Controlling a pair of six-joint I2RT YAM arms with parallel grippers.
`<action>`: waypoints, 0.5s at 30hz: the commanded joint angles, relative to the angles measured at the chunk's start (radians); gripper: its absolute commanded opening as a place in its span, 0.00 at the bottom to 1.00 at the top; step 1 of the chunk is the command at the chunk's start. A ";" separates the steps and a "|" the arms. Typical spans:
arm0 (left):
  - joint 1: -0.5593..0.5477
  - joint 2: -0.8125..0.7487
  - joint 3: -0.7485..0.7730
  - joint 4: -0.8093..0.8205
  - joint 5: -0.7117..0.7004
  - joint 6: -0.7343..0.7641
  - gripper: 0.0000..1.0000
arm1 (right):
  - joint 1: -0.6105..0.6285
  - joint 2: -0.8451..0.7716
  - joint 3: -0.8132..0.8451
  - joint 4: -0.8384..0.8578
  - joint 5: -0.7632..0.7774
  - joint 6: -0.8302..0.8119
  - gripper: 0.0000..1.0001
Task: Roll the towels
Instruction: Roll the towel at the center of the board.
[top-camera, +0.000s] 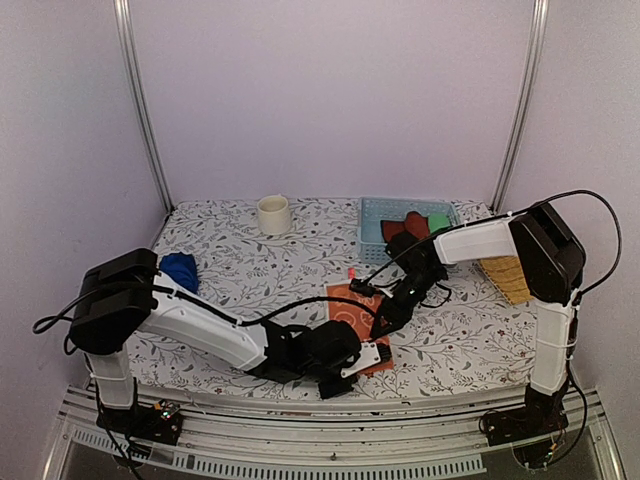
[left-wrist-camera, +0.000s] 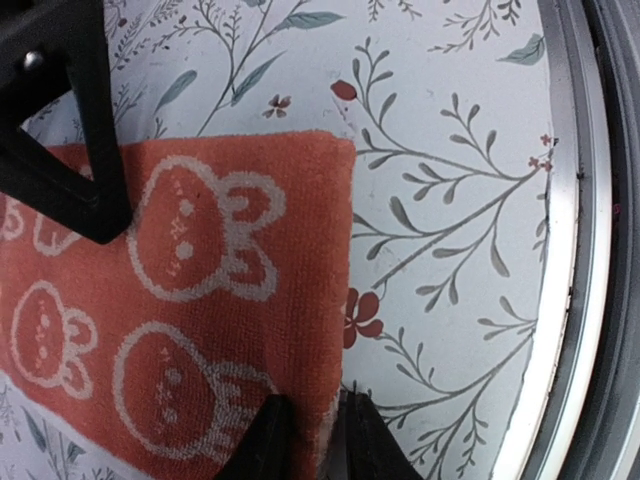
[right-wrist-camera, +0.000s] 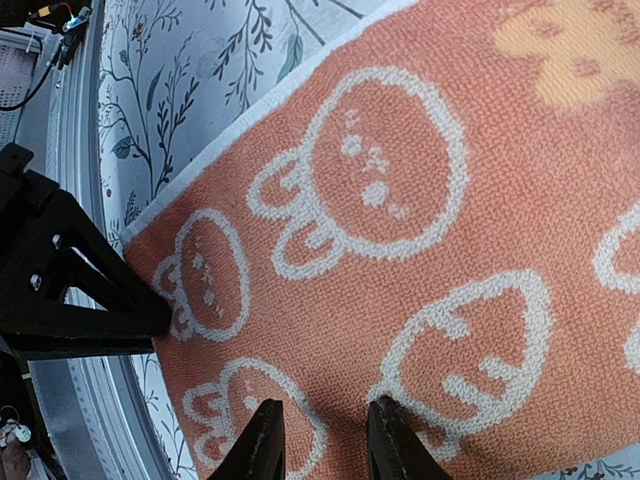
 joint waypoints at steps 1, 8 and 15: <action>-0.018 0.056 0.015 -0.054 -0.036 0.027 0.18 | 0.000 0.025 -0.001 0.017 0.022 0.006 0.32; -0.016 0.074 0.055 -0.108 0.002 -0.002 0.00 | -0.046 -0.161 0.037 -0.099 -0.101 -0.046 0.32; 0.017 0.086 0.120 -0.188 0.177 -0.109 0.00 | -0.094 -0.622 -0.163 0.126 0.149 -0.018 0.38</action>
